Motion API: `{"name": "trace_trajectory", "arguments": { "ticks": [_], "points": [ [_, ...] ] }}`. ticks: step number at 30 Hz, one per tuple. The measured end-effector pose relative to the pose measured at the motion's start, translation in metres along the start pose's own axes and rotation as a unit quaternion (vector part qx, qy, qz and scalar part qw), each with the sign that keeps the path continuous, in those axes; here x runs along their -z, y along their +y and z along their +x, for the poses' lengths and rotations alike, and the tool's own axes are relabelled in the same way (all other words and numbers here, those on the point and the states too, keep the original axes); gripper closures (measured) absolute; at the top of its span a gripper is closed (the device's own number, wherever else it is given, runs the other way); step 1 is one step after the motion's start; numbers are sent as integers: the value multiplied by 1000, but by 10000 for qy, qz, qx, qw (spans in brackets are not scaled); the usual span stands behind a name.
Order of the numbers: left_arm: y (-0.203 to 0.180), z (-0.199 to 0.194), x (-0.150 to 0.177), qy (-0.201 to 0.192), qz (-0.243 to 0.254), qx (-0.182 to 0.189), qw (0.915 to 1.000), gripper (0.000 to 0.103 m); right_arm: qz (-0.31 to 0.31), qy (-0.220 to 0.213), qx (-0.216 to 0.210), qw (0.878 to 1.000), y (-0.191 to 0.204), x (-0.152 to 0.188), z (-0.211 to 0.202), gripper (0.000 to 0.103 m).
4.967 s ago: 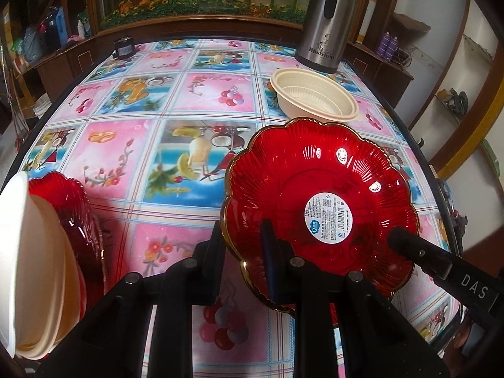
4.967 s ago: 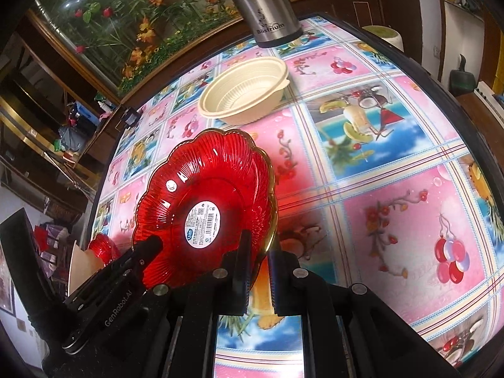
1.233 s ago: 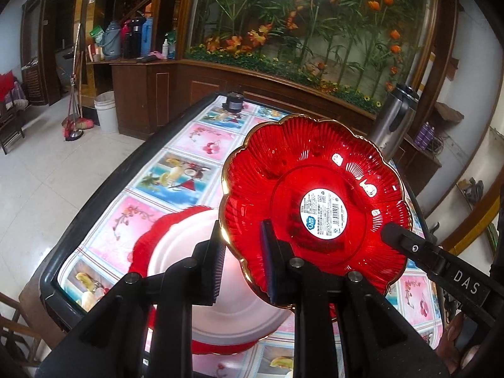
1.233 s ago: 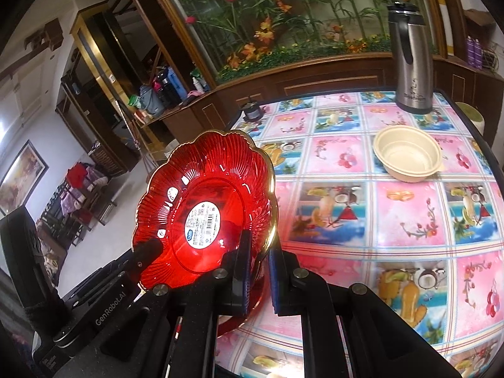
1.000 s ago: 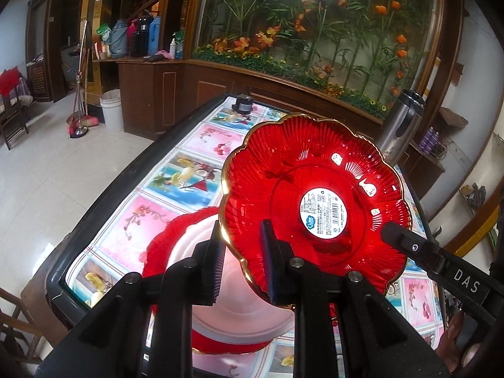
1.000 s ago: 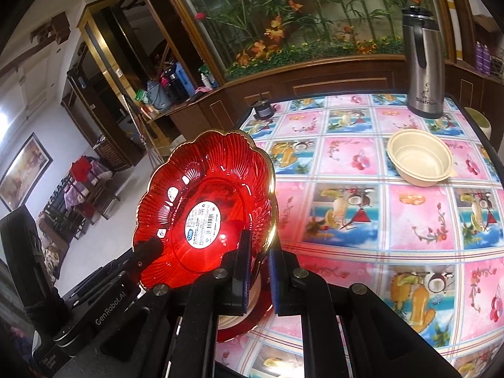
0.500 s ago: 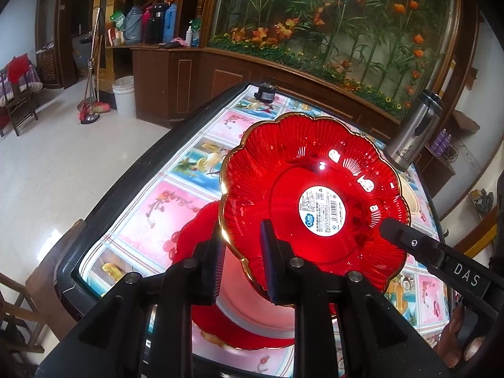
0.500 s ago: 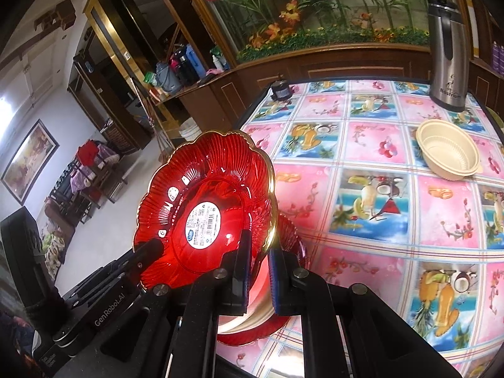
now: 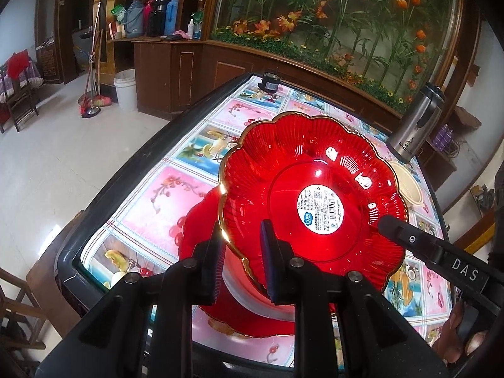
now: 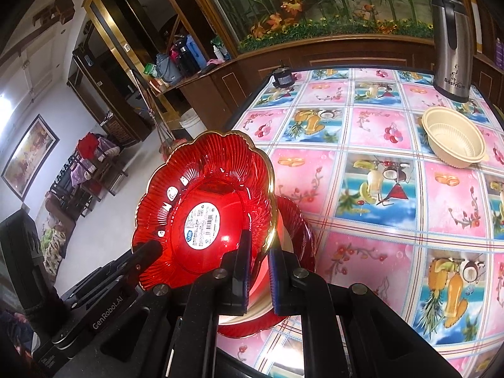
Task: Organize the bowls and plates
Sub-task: 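Carry the red plate over the stack and lower it, then lower the red plate onto the stack with the left gripper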
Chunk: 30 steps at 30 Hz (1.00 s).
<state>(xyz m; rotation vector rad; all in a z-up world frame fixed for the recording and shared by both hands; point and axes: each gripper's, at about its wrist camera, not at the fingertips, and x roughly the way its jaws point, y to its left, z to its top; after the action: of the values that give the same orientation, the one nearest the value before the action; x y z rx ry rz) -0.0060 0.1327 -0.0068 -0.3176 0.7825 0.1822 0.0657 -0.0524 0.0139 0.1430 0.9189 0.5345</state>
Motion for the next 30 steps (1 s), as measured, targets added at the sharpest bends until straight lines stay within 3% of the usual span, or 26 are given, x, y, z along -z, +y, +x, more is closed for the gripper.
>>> {"name": "trace_trajectory", "arguments": {
  "ticks": [30],
  "points": [
    [4,5,11,214,37,-51,9998,84,77,224,-17,9997,-4,13,12,94]
  ]
}}
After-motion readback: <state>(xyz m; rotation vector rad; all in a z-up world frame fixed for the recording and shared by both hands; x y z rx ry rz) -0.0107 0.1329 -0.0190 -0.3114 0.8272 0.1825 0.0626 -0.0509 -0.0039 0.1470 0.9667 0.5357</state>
